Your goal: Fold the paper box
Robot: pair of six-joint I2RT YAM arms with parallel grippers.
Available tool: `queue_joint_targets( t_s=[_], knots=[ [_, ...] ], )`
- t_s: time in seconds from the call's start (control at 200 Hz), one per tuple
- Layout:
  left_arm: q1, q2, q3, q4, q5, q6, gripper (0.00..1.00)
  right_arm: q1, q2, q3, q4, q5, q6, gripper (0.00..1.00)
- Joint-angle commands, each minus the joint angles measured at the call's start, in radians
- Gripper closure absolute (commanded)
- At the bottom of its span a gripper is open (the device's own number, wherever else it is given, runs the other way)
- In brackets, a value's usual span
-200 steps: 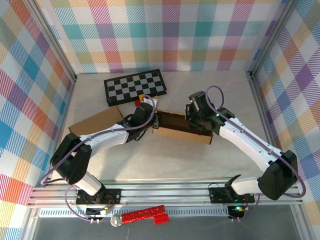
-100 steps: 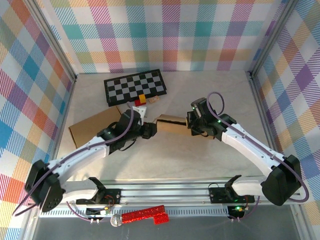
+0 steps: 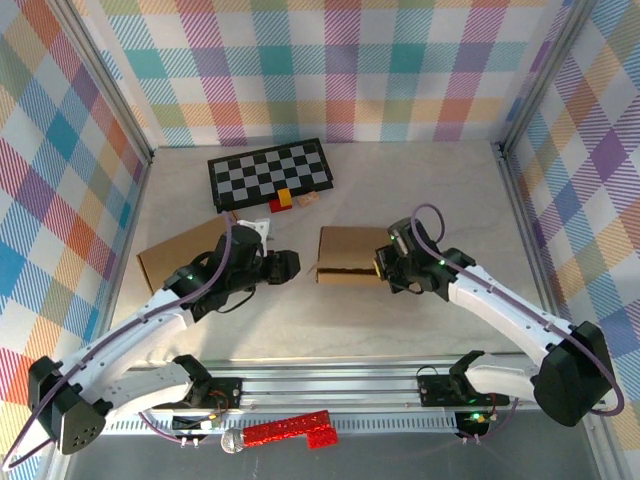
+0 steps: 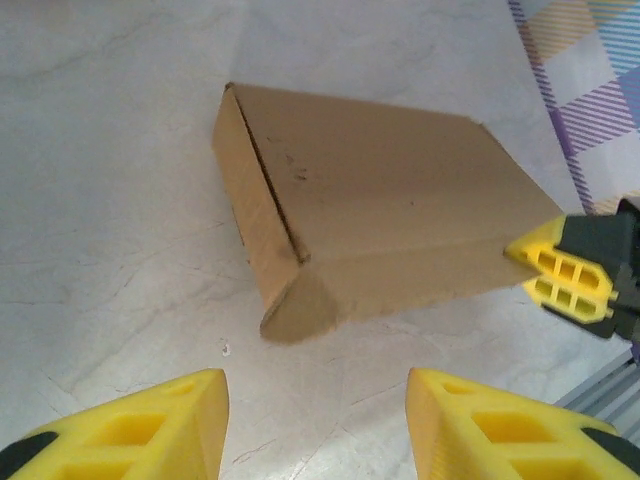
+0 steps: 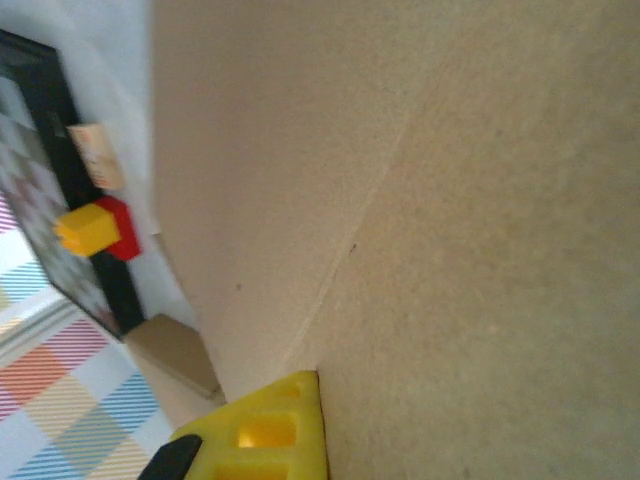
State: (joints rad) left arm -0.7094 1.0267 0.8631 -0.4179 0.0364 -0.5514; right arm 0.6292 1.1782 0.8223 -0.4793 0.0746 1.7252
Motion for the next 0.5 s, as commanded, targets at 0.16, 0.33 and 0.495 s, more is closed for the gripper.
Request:
queue_joint_targets(
  t_s=[0.16, 0.33, 0.495],
  knots=[
    [0.01, 0.199, 0.056, 0.006, 0.046, -0.072, 0.47, 0.013, -0.059, -0.141, 0.052, 0.007, -0.112, 1.0],
    [0.013, 0.326, 0.08, 0.079, 0.091, -0.06, 0.45, 0.013, -0.078, -0.171, 0.025, -0.012, -0.091, 0.84],
    [0.013, 0.459, 0.117, 0.131, 0.146, -0.05, 0.45, 0.013, -0.074, -0.144, -0.081, -0.04, -0.098, 0.57]
  ],
)
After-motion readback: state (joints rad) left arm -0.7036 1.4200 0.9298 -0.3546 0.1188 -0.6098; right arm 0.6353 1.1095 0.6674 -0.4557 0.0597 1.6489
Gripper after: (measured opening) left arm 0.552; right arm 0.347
